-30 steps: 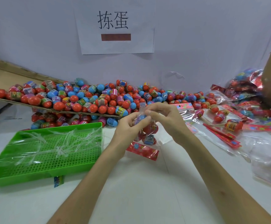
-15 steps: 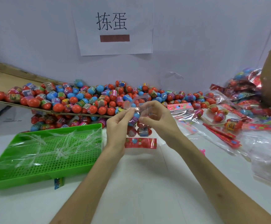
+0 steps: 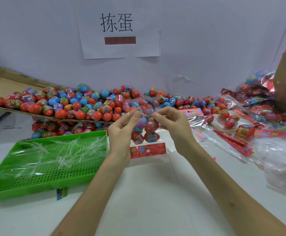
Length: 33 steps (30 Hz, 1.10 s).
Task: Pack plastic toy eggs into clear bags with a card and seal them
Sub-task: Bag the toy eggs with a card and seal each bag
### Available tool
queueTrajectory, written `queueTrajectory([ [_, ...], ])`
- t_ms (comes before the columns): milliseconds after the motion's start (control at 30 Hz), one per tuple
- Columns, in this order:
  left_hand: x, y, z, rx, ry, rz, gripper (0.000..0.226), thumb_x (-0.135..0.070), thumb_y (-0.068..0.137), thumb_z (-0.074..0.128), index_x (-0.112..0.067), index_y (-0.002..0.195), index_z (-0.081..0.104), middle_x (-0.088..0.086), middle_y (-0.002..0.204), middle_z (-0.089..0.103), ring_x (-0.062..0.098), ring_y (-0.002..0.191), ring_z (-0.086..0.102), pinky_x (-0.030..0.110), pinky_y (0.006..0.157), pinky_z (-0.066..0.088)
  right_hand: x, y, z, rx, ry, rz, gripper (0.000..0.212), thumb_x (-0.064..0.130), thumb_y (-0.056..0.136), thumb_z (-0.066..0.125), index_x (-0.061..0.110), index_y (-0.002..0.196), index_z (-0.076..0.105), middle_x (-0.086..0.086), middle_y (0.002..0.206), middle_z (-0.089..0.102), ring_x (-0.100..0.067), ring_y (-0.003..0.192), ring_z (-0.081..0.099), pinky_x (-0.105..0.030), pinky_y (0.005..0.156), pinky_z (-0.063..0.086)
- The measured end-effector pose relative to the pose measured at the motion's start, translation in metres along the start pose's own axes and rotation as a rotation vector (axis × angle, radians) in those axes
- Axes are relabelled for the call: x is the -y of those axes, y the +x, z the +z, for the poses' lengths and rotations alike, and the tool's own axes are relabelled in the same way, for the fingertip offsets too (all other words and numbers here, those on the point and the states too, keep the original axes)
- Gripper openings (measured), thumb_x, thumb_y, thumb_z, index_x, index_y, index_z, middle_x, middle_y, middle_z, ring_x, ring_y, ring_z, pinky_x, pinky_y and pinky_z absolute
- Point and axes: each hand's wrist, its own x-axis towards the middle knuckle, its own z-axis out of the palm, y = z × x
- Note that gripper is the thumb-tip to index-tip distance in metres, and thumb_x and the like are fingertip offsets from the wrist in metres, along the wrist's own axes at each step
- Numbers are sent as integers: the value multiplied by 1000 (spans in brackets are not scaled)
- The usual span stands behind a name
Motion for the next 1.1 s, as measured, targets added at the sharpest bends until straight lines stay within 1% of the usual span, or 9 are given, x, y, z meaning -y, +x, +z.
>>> queueTrajectory([
  [100, 0, -2, 2, 15, -17, -25, 37, -50, 82, 71, -25, 108, 81, 4, 111, 79, 23, 111, 73, 53, 95, 59, 2, 1, -1, 9, 97, 74, 10, 18, 95, 70, 16, 85, 69, 1, 82, 72, -15, 81, 71, -28, 72, 60],
  [233, -3, 0, 1, 115, -17, -129, 46, -47, 86, 71, -20, 123, 74, 7, 115, 78, 27, 109, 74, 39, 81, 62, 4, 1, -4, 19, 164, 134, 11, 18, 95, 69, 16, 85, 65, 3, 80, 71, -10, 76, 69, -26, 68, 55],
  [300, -2, -1, 2, 175, 14, -185, 36, -38, 92, 71, -16, 120, 75, 11, 114, 77, 33, 109, 73, 45, 88, 61, 5, 1, -7, 23, 205, 128, 12, 18, 96, 68, 17, 84, 64, 4, 81, 70, -9, 77, 68, -24, 67, 54],
  [467, 1, -3, 2, 153, 54, -148, 22, -17, 94, 72, -13, 115, 77, 10, 102, 79, 23, 88, 77, 27, 67, 59, 6, 1, -5, 144, 35, 124, 6, 25, 95, 69, 20, 98, 66, 1, 98, 70, -8, 87, 68, -19, 70, 54],
  [600, 1, 0, 0, 97, 72, -150, 13, -18, 89, 74, -21, 99, 82, 9, 104, 79, 28, 100, 75, 32, 75, 59, 4, 1, -4, 68, -46, 80, 16, 26, 97, 68, 19, 83, 66, 1, 82, 69, -11, 80, 69, -27, 73, 57],
  [733, 5, 1, 1, 74, 91, -143, 15, -19, 87, 74, -19, 100, 81, 9, 102, 79, 30, 101, 75, 29, 67, 57, 3, 1, -4, 25, -88, 46, 19, 29, 96, 69, 19, 79, 66, 3, 80, 70, -9, 78, 71, -21, 67, 57],
  [867, 6, 4, -1, 2, 79, -81, 14, -18, 89, 74, -19, 101, 83, 5, 107, 79, 30, 112, 71, 48, 99, 56, 4, 1, -2, 133, -45, 94, 14, 36, 95, 67, 24, 100, 68, 3, 101, 72, -10, 96, 70, -27, 79, 58],
  [967, 5, 4, -1, -34, 55, -59, 12, -24, 94, 74, -23, 102, 82, 2, 109, 79, 26, 113, 71, 53, 106, 52, 3, 2, -3, 210, -76, 147, 32, 36, 90, 73, 25, 119, 64, -4, 119, 67, -23, 112, 66, -42, 92, 56],
  [1100, 6, 4, -1, -63, -13, -54, 23, -32, 97, 70, -20, 116, 77, 4, 121, 76, 27, 122, 67, 52, 110, 49, -1, 4, -6, 229, -107, 165, 25, 25, 87, 80, 32, 106, 67, -4, 109, 69, -27, 106, 67, -44, 92, 56],
])
